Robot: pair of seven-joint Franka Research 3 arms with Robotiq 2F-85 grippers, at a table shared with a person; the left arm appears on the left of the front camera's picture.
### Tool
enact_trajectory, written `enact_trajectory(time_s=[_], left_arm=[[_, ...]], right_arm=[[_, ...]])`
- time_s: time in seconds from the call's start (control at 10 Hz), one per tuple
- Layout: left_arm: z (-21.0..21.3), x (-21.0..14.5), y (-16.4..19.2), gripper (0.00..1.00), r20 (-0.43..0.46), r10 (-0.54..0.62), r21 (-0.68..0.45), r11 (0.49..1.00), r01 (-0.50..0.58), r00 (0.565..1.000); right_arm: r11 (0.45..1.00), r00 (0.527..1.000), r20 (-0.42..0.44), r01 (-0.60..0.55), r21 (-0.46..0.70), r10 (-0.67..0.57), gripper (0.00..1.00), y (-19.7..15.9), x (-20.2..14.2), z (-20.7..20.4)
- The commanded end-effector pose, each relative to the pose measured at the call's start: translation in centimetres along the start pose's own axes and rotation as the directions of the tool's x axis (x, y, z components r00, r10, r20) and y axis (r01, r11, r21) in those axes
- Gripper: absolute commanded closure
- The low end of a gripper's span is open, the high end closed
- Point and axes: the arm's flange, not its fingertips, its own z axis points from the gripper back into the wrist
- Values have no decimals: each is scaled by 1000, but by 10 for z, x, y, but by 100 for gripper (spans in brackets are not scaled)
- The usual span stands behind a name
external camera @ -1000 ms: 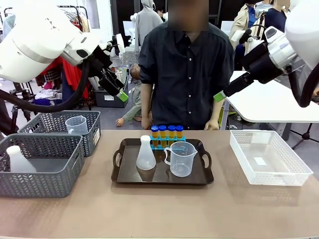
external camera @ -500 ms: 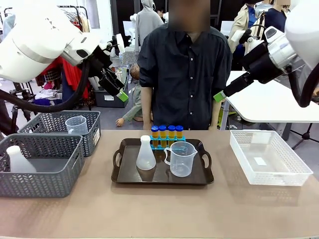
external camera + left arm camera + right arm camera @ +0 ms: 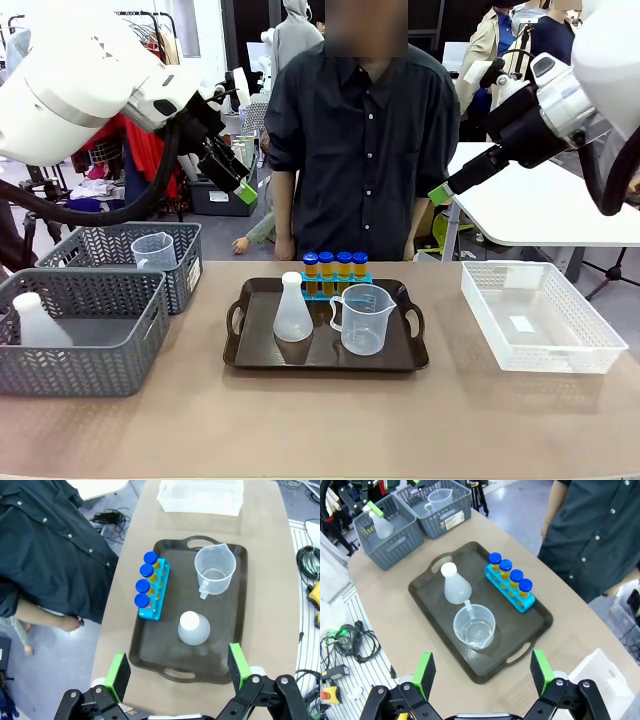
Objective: Prepare the laboratory tools.
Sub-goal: Pick up one Small flask and place it on the Handle tray.
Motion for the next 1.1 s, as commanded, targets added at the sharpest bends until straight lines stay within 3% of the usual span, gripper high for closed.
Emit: enact_trajectory(time_s=[0.0, 1.0], left_arm=[[1, 0, 0, 0, 2, 1, 2, 1000, -1, 1000], [1, 0, 0, 0, 2, 1, 2, 1000, -1, 1000]], right_arm=[[1000, 1000, 6, 2, 8, -2, 0, 0, 1, 1], [1000, 1000, 6, 2, 8, -2, 0, 0, 1, 1]])
